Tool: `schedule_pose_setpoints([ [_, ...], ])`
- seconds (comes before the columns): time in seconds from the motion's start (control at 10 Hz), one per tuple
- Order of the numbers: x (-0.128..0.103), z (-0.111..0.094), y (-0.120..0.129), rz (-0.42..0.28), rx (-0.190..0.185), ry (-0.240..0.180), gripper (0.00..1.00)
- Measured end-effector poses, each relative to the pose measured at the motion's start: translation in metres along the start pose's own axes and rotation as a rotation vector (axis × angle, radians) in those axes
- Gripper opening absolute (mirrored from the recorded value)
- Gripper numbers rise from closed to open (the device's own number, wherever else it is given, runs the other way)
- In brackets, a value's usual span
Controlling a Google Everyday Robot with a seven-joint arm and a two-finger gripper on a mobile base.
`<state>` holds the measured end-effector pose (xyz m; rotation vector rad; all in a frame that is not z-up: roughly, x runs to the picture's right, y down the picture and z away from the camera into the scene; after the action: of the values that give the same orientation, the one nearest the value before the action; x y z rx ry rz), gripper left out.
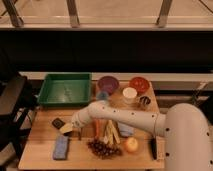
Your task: Place eraser in red bowl
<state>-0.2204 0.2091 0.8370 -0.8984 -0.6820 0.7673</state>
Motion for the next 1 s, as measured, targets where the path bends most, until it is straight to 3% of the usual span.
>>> schedule_pose_setpoints([
  [0.2, 0.0000, 0.0000, 0.0000, 0.000, 0.000, 0.000, 0.18],
  [0.8, -0.0001, 0.0002, 0.0006, 0.000, -0.001, 0.000, 0.78],
  [1.0, 0.0000, 0.0002, 0.0007, 0.000, -0.001, 0.000, 0.80],
])
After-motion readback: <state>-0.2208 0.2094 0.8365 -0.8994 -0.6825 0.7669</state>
